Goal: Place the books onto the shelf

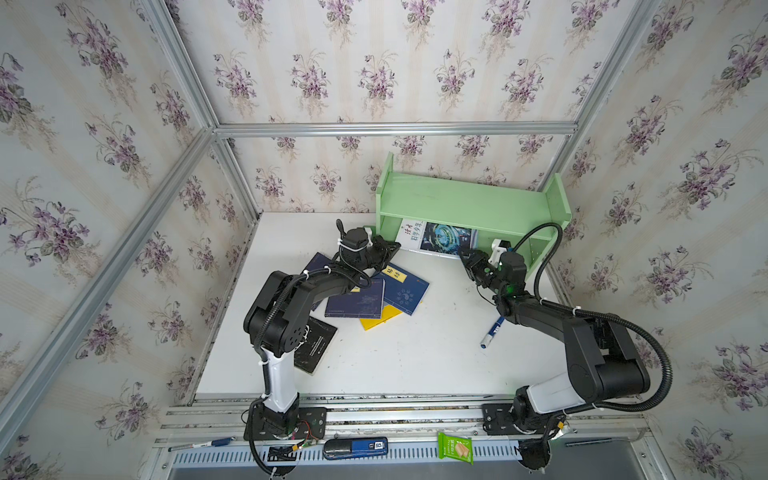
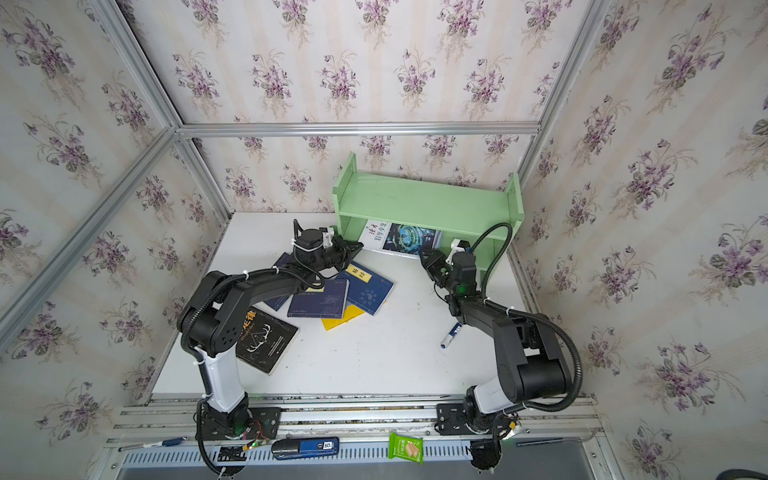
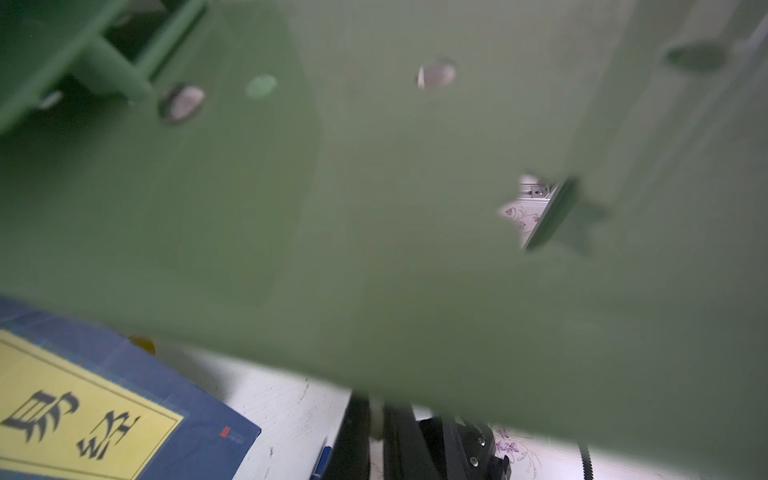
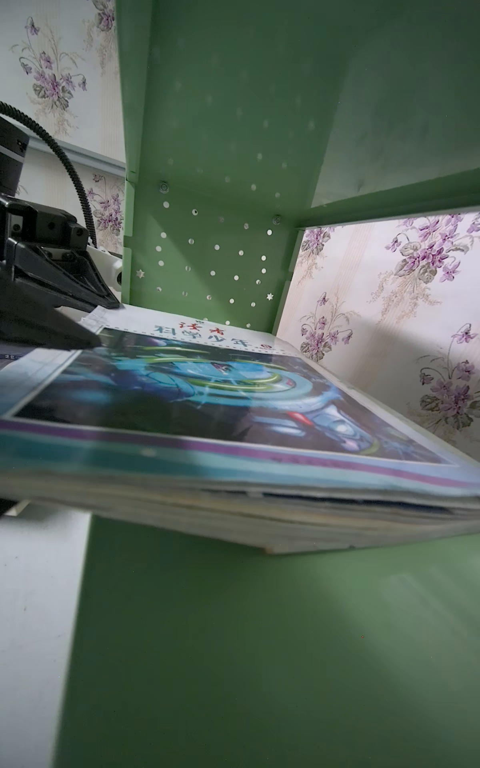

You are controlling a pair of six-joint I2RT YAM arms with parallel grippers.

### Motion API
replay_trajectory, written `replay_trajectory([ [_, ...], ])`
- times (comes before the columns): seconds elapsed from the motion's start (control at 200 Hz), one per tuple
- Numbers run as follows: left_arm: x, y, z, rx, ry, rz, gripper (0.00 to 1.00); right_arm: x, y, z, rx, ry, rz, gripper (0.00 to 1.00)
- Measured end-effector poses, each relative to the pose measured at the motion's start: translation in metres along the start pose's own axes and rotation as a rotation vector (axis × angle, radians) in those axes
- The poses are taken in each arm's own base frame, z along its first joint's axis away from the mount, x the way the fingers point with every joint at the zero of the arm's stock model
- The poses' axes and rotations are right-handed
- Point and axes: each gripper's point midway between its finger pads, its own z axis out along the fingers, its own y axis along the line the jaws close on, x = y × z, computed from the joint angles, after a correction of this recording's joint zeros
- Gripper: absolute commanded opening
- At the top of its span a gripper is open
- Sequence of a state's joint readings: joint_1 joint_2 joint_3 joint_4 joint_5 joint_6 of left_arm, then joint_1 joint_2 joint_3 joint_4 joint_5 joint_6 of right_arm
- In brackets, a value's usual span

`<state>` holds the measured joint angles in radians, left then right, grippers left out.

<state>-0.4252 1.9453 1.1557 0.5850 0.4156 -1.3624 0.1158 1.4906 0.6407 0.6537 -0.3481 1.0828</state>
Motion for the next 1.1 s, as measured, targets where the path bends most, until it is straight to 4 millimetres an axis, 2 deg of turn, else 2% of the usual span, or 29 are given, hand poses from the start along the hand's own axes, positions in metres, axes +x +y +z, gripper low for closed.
replay_trajectory([
  [0.255, -0.007, -0.002, 0.003, 0.004, -0.032, 0.005, 0.04, -0.010, -0.011, -0.011, 0.053, -0.008, 0.020, 0.41],
  [0.645, -0.014, 0.000, 0.005, -0.004, -0.065, 0.004, 0.05, -0.019, -0.016, -0.012, 0.098, -0.006, 0.010, 0.25],
  [0.8, -0.015, -0.001, 0.005, -0.003, -0.071, 0.005, 0.05, -0.020, -0.018, -0.008, 0.113, 0.001, 0.002, 0.24],
  [0.934, -0.016, 0.001, 0.006, -0.007, -0.074, 0.003, 0.07, -0.020, -0.020, -0.008, 0.126, 0.003, -0.005, 0.23],
  [1.099, -0.017, 0.002, 0.007, -0.006, -0.077, 0.003, 0.16, -0.022, -0.023, -0.008, 0.151, 0.000, -0.018, 0.24],
])
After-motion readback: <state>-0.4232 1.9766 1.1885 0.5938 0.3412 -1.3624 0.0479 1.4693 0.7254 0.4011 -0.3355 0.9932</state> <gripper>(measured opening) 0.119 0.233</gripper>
